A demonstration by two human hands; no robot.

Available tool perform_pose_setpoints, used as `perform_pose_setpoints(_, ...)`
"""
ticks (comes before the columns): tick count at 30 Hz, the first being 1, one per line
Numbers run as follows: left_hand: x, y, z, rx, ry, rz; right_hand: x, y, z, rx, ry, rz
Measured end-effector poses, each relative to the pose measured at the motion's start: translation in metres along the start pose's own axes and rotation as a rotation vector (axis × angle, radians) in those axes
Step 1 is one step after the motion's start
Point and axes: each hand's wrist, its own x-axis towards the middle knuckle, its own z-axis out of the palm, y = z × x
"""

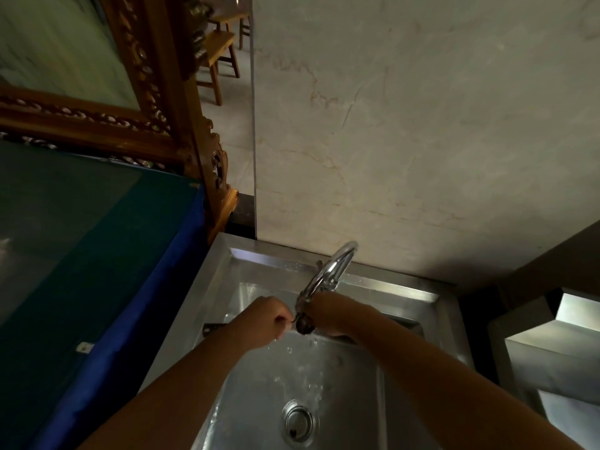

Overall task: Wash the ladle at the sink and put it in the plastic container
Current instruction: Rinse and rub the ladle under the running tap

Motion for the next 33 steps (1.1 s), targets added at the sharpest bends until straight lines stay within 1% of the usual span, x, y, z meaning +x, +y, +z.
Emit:
perform_pose_setpoints(2, 0.004, 0.005, -0.005, 0.055, 0.011, 0.022, 0.002, 0.001, 0.001, -0.084, 0.066, -0.058)
perform_pose_setpoints(3, 0.005, 0.006, -0.008, 0.05, 0.025, 0.021, 0.003, 0.002, 0.0, -0.084, 0.096, -0.049)
perform_pose_setpoints(4, 0.006, 0.007, -0.011, 0.029, 0.048, 0.016, 0.003, 0.004, -0.002, -0.008, 0.127, 0.003)
perform_pose_setpoints(5, 0.007, 0.007, -0.013, -0.007, 0.079, 0.007, 0.003, 0.005, -0.005, 0.149, 0.165, 0.083)
perform_pose_setpoints(7, 0.01, 0.008, -0.012, -0.139, 0.14, -0.023, 0.0, 0.005, -0.008, 0.565, 0.271, 0.219)
perform_pose_setpoints(9, 0.012, 0.014, -0.005, -0.276, 0.191, -0.061, -0.007, -0.002, -0.005, 0.934, 0.378, 0.291)
perform_pose_setpoints(12, 0.014, 0.024, 0.013, -0.386, 0.252, -0.123, -0.015, -0.014, 0.007, 1.303, 0.453, 0.382)
perform_pose_setpoints(14, 0.014, 0.028, 0.025, -0.492, 0.277, -0.163, -0.017, -0.016, 0.011, 1.468, 0.47, 0.418)
perform_pose_setpoints(15, 0.015, 0.029, 0.029, -0.538, 0.279, -0.178, -0.018, -0.015, 0.011, 1.493, 0.474, 0.431)
perform_pose_setpoints(17, 0.015, 0.03, 0.031, -0.596, 0.252, -0.178, -0.02, -0.012, 0.009, 1.451, 0.472, 0.462)
perform_pose_setpoints(20, 0.012, 0.027, 0.027, -0.695, 0.128, -0.192, -0.026, -0.007, 0.008, 1.379, 0.438, 0.541)
perform_pose_setpoints(22, 0.008, 0.022, 0.024, -0.709, 0.036, -0.195, -0.032, 0.0, 0.006, 1.375, 0.417, 0.599)
perform_pose_setpoints(24, 0.005, 0.016, 0.022, -0.675, -0.015, -0.182, -0.039, 0.01, 0.0, 1.425, 0.425, 0.652)
perform_pose_setpoints(27, -0.002, 0.005, 0.017, -0.66, -0.028, -0.16, -0.049, 0.03, -0.008, 1.509, 0.47, 0.671)
perform_pose_setpoints(31, -0.008, -0.003, 0.011, -0.733, -0.015, -0.126, -0.054, 0.048, -0.011, 1.517, 0.477, 0.656)
perform_pose_setpoints(33, -0.007, -0.002, 0.011, -0.772, -0.021, -0.121, -0.051, 0.053, -0.012, 1.557, 0.501, 0.657)
